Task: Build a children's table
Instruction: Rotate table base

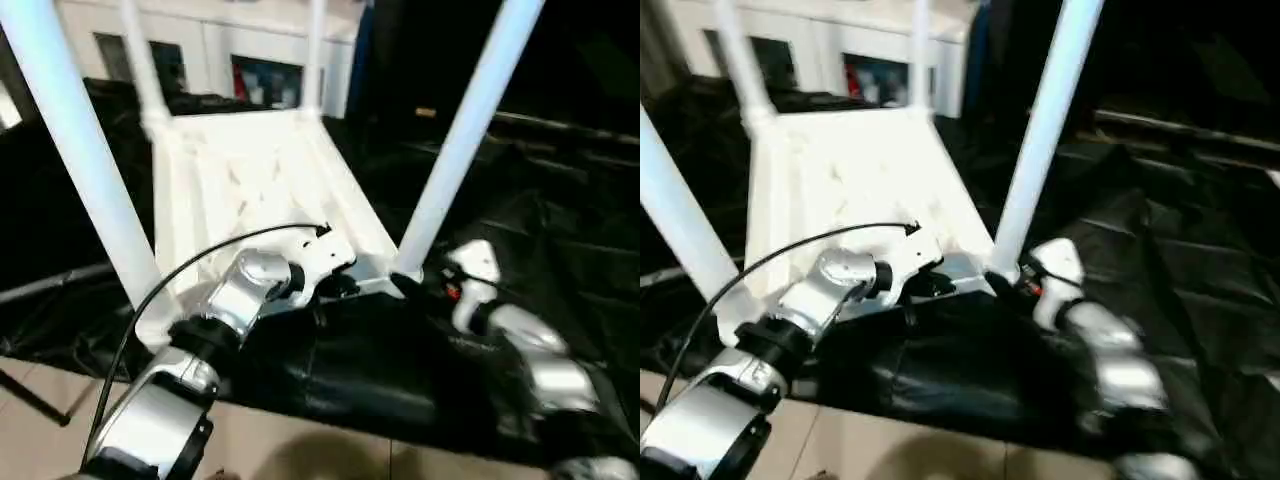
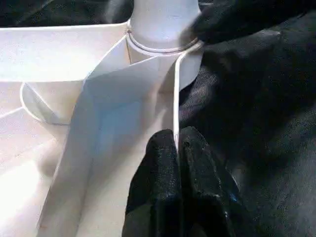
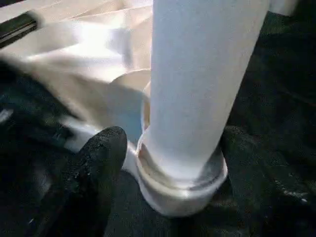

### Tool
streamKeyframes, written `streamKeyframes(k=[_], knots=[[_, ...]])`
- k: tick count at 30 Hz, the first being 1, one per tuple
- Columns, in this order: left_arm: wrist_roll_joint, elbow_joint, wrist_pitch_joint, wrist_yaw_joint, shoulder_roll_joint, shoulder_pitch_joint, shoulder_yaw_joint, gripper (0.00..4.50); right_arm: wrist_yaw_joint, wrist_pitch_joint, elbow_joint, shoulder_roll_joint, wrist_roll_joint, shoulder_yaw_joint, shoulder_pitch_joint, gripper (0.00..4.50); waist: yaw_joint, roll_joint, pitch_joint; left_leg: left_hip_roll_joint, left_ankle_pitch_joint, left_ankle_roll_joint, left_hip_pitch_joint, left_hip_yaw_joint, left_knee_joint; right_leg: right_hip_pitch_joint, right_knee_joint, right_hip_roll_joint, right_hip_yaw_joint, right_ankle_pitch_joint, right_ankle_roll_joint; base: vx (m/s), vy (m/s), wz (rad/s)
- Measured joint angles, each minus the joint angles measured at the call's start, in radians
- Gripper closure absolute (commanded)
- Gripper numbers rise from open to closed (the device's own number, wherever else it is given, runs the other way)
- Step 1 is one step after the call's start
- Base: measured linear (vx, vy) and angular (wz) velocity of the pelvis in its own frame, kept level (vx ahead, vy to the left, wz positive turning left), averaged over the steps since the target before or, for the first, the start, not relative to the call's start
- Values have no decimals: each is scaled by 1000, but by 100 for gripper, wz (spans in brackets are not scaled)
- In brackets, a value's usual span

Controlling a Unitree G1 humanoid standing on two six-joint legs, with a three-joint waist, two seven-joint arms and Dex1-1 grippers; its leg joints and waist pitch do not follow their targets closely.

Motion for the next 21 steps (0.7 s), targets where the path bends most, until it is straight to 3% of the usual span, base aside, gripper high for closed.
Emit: streamKeyframes(k=[6,12,13,16,18,21], knots=[[-4,19,-28,-7,12,-10,2,450,228,53,-55,-125,86,-6,52,129,2,2,0,0,0,0,-2,1,2,-1,0,0,0,0,0,0,0,0],[-14,25,-52,-25,37,-6,13,450,309,87,-99,-196,130,-25,80,129,-3,1,1,0,0,0,-1,1,1,-3,0,0,0,0,1,0,0,0],[-24,10,-47,-30,37,4,24,422,311,91,-113,-187,131,-22,82,127,-7,2,1,0,0,0,-1,1,1,-3,0,0,0,0,1,0,0,0],[-87,-79,-8,-54,43,64,69,422,315,113,-150,-156,142,0,99,127,-10,1,2,1,0,0,-5,0,1,-6,0,1,-1,0,0,0,0,0],[-125,-140,22,-65,43,93,83,385,319,129,-162,-140,151,19,103,127,-7,-1,4,3,0,0,-7,0,3,-8,1,1,-3,2,-4,0,0,0],[-195,-304,104,-84,49,150,113,372,325,151,-198,-113,170,57,101,127,-3,-3,4,3,4,7,-9,1,9,-10,1,1,-1,0,-5,55,20,-1]])
